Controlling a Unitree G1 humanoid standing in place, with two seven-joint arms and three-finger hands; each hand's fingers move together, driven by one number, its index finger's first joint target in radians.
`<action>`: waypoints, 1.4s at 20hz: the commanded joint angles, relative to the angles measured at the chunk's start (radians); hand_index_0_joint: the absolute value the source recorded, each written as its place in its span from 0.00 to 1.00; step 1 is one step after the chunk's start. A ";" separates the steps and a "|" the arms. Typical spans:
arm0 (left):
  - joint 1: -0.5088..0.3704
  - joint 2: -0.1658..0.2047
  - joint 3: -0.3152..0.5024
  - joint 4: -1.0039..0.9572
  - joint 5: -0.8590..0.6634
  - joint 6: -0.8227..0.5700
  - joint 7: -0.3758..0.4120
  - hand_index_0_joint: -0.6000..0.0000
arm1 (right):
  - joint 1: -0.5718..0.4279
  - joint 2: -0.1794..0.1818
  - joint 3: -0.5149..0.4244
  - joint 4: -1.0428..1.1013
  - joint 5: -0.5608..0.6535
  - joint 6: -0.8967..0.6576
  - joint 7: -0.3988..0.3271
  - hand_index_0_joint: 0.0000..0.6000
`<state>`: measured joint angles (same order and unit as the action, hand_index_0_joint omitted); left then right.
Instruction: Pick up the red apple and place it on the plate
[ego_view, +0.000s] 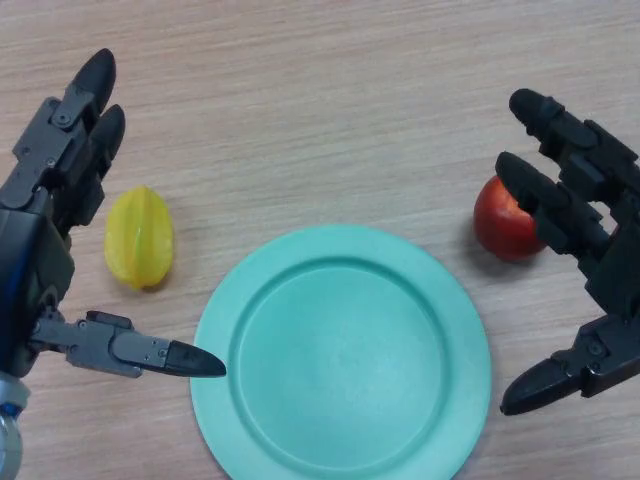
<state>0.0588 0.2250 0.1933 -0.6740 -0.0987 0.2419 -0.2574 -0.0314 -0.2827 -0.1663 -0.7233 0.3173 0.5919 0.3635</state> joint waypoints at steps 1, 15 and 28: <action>-0.019 0.034 0.032 -0.030 0.019 -0.164 0.017 1.00 | -0.039 -0.035 -0.048 -0.026 0.046 -0.147 -0.005 0.00; 0.027 0.017 0.050 -0.057 0.007 -0.192 0.021 1.00 | -0.510 -0.165 0.008 1.013 -0.304 -0.819 -0.157 0.00; 0.059 0.003 0.134 -0.054 -0.054 -0.244 0.010 1.00 | -0.553 -0.100 0.093 1.279 -0.607 -0.845 -0.332 1.00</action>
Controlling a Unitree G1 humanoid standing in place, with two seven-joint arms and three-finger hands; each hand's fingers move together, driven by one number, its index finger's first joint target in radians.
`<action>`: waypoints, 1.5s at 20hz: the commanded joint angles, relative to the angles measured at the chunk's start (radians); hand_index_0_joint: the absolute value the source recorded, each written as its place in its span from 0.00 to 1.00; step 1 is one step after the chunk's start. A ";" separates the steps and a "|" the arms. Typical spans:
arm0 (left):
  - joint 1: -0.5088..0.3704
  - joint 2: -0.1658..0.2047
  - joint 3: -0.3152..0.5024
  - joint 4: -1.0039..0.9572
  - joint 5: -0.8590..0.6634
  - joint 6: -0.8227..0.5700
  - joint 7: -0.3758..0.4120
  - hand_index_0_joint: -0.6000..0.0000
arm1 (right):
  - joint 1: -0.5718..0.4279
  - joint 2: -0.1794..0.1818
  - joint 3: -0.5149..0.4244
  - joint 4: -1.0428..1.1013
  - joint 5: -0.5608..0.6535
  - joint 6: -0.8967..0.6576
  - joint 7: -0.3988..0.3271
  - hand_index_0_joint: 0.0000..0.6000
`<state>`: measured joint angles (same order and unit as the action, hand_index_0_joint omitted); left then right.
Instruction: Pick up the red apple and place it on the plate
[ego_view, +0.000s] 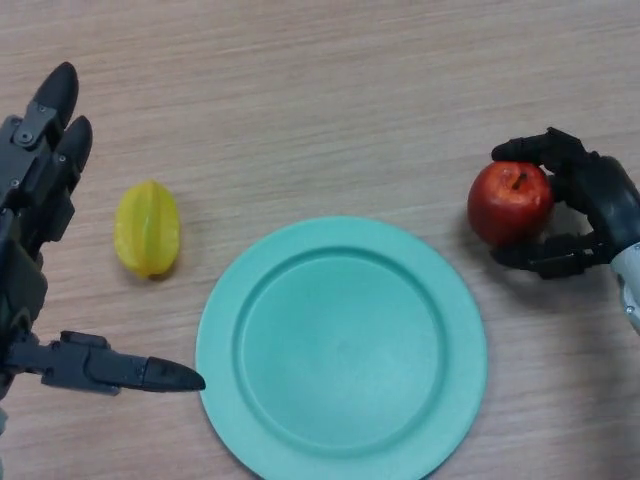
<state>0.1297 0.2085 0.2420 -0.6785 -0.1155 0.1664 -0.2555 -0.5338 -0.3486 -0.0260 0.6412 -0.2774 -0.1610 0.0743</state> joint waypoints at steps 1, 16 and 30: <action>-0.011 0.020 0.090 -0.050 -0.041 -0.168 0.009 1.00 | -0.035 -0.031 -0.051 -0.128 -0.002 -0.073 -0.034 1.00; -0.030 0.032 0.100 -0.024 -0.039 -0.159 0.021 1.00 | 0.430 0.158 0.279 -0.972 0.079 0.354 0.099 1.00; -0.041 0.046 0.088 -0.217 -0.139 0.058 -0.078 1.00 | 0.295 0.115 0.004 -1.266 0.228 0.553 0.248 0.00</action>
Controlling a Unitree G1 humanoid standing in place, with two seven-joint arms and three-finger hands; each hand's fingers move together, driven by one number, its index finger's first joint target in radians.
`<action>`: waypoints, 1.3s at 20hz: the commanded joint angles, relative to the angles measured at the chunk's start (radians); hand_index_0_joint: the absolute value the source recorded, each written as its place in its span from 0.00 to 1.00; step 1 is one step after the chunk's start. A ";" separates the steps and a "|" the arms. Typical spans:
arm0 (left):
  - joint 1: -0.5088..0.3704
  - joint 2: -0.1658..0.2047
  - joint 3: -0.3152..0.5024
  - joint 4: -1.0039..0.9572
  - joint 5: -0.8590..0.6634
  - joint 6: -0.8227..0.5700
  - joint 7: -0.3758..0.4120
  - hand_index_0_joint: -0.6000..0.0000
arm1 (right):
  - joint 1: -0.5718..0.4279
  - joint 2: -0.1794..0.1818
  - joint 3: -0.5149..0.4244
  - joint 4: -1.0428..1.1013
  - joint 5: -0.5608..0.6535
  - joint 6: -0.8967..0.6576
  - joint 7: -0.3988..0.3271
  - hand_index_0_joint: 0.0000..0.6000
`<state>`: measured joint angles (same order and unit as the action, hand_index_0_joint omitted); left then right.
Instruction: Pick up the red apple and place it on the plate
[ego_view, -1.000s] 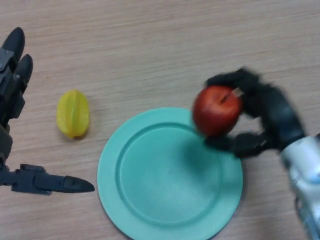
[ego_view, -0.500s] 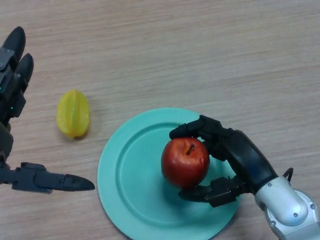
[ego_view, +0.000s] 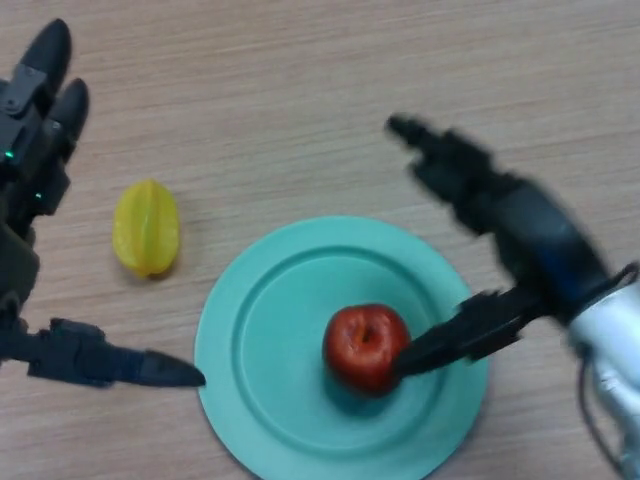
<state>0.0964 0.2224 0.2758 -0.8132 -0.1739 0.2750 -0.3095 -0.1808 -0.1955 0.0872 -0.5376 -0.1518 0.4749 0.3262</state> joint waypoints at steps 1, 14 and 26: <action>-0.010 0.033 0.058 -0.085 -0.088 -0.040 -0.027 1.00 | -0.051 -0.054 -0.138 -0.103 0.134 -0.083 -0.003 0.00; -0.006 0.028 0.078 -0.100 -0.164 0.049 0.001 1.00 | 0.133 -0.126 -0.381 -0.288 0.455 -0.062 -0.056 0.00; -0.010 0.027 0.066 -0.077 -0.075 -0.032 0.005 1.00 | 0.153 -0.140 -0.441 -0.327 0.508 -0.038 -0.012 0.00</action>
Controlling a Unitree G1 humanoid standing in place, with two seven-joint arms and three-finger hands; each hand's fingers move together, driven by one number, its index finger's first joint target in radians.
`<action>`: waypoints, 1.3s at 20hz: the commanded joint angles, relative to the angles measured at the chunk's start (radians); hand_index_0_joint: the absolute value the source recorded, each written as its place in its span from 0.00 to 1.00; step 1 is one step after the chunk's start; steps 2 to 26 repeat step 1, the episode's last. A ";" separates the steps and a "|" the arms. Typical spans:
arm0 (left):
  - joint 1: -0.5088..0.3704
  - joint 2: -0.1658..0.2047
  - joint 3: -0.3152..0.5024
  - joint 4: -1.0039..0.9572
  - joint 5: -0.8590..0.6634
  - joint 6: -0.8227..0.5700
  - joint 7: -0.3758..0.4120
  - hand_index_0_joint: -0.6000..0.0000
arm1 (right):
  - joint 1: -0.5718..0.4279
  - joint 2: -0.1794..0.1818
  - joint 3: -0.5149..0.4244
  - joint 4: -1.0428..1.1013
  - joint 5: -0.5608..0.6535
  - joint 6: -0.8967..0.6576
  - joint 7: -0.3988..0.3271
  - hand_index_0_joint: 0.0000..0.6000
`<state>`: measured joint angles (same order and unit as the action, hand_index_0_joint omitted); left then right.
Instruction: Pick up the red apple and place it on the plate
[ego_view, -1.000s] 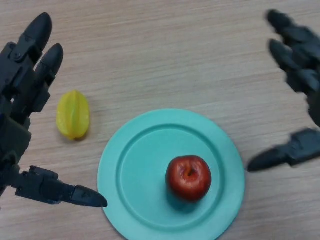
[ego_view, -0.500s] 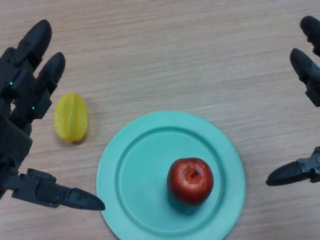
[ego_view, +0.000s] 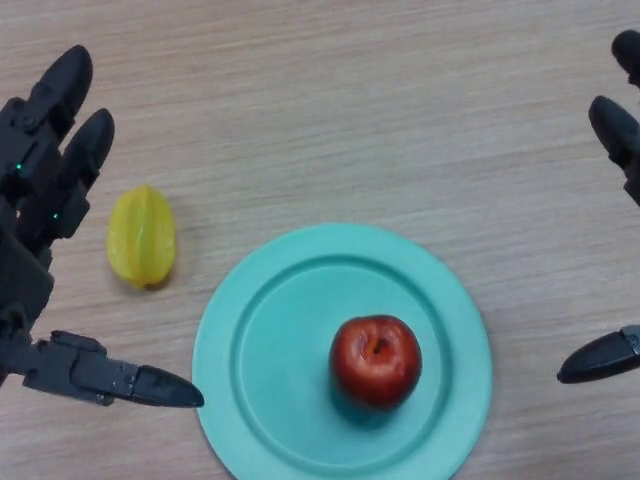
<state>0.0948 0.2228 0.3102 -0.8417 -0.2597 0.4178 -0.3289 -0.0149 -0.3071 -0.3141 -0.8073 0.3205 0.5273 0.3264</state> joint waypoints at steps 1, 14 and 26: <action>-0.008 0.028 0.033 -0.046 0.015 -0.180 0.021 1.00 | -0.012 -0.029 -0.027 -0.052 0.018 -0.101 -0.005 0.00; -0.008 0.028 0.033 -0.046 0.015 -0.180 0.021 1.00 | -0.012 -0.029 -0.027 -0.052 0.018 -0.101 -0.005 0.00; -0.008 0.028 0.033 -0.046 0.015 -0.180 0.021 1.00 | -0.012 -0.029 -0.027 -0.052 0.018 -0.101 -0.005 0.00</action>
